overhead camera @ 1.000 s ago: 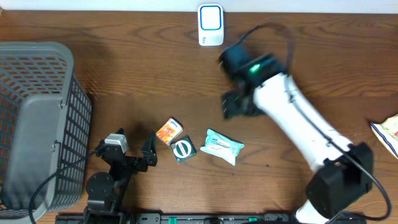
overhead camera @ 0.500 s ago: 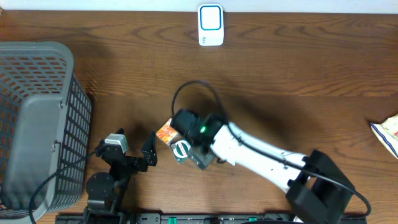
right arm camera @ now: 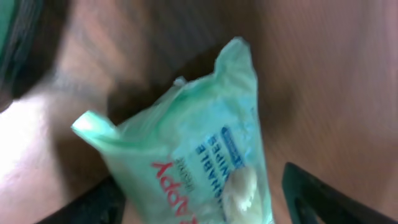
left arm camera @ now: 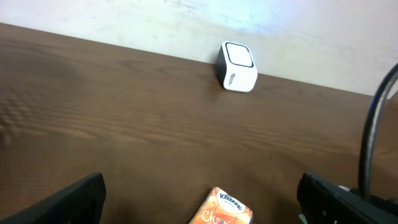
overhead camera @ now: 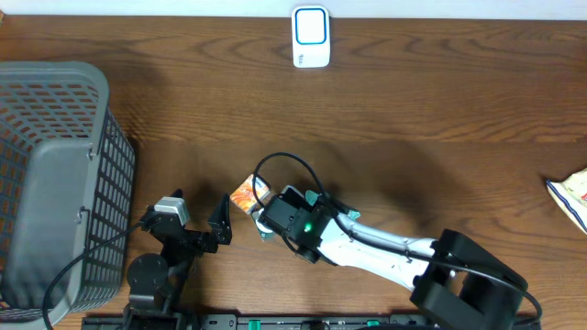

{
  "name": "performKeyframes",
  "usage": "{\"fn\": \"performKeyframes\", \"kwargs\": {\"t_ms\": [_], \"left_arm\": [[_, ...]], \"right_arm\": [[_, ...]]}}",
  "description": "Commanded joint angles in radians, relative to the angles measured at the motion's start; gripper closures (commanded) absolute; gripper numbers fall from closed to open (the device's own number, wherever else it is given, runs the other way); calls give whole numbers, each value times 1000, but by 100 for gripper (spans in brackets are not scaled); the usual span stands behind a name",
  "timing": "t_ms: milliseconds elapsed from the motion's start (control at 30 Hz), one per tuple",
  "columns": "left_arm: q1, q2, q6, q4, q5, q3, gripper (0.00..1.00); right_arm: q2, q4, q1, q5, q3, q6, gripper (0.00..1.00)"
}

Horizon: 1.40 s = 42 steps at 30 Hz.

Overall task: Scan the item barcode
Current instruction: 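Grasp the mint-green wipes pack with the right gripper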

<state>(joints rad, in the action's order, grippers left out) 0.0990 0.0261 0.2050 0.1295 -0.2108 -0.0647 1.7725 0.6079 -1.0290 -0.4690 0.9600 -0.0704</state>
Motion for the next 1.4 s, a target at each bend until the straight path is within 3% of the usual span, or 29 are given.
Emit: {"fn": "performKeyframes", "kwargs": {"t_ms": [0,33,100,200,333,400,600,967,1367], "left_arm": [[-2,-2,-17,26,-6,16,2],[-2,-2,-16,26,-6,16,2],[-2,-2,-17,26,-6,16,2],[-2,-2,-16,27,-6,16,2],[-2,-2,-17,26,-5,16,2],[-2,-2,-16,26,-6,16,2],[-2,-2,-17,26,-6,16,2],[-2,-2,-16,26,-6,16,2],[-2,-2,-16,26,-6,16,2]], "right_arm": [[29,-18,17,-11,-81,47,37],[29,-13,23,-11,-92,46,50],[29,-6,29,-11,-93,46,59],[29,-6,39,-11,-93,46,82],[19,53,49,2,-56,34,95],[6,100,56,58,-7,34,97],[-56,267,164,475,183,153,99],[-85,364,504,1293,192,512,99],[-85,512,657,1809,183,514,99]]}}
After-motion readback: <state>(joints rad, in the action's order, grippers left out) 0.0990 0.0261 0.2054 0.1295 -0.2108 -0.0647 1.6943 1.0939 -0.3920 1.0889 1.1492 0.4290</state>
